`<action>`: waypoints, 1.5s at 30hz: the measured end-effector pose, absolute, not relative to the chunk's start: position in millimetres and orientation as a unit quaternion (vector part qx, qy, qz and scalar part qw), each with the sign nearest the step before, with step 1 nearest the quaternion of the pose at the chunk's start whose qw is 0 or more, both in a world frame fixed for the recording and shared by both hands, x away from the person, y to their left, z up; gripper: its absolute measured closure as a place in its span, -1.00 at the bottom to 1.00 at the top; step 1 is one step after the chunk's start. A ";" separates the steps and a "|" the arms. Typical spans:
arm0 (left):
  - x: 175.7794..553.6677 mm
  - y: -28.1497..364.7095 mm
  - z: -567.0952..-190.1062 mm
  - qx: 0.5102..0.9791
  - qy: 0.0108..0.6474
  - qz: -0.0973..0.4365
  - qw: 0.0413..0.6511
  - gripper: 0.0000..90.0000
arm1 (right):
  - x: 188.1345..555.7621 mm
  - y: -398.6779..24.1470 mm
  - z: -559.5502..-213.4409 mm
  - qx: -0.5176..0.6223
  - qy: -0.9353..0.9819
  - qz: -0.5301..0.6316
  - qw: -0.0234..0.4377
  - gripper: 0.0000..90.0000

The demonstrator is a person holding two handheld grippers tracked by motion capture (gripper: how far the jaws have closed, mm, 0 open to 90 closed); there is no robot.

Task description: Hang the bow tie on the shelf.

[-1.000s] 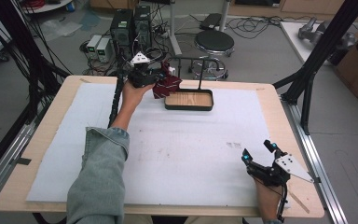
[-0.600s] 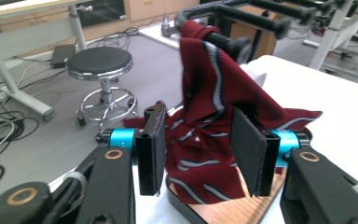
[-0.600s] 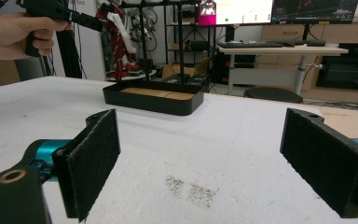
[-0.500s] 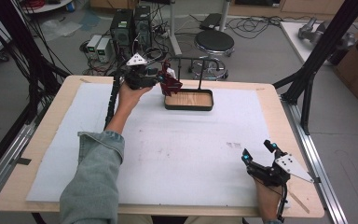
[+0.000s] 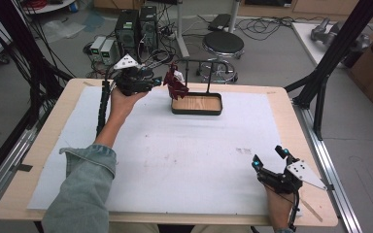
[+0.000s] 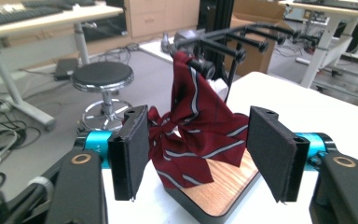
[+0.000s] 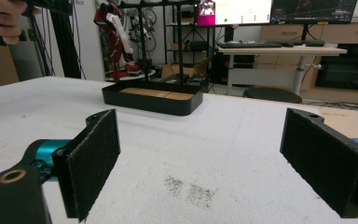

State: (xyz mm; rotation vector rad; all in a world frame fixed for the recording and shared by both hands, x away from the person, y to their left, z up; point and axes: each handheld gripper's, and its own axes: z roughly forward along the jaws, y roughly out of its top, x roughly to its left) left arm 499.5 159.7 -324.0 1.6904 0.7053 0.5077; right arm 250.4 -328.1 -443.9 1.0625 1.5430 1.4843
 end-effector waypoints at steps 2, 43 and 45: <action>494.7 164.3 -320.3 0.719 0.305 0.222 0.584 -0.21 | 250.4 -328.1 -443.9 0.414 0.600 0.578 0.367 -0.76; 326.9 260.8 -347.7 0.644 0.340 0.342 0.595 -0.61 | 251.8 -327.3 -443.2 0.413 0.599 0.579 0.368 -0.75; 318.8 262.5 -352.6 0.640 0.341 0.349 0.594 -0.61 | 251.6 -327.1 -443.1 0.414 0.599 0.578 0.369 -0.76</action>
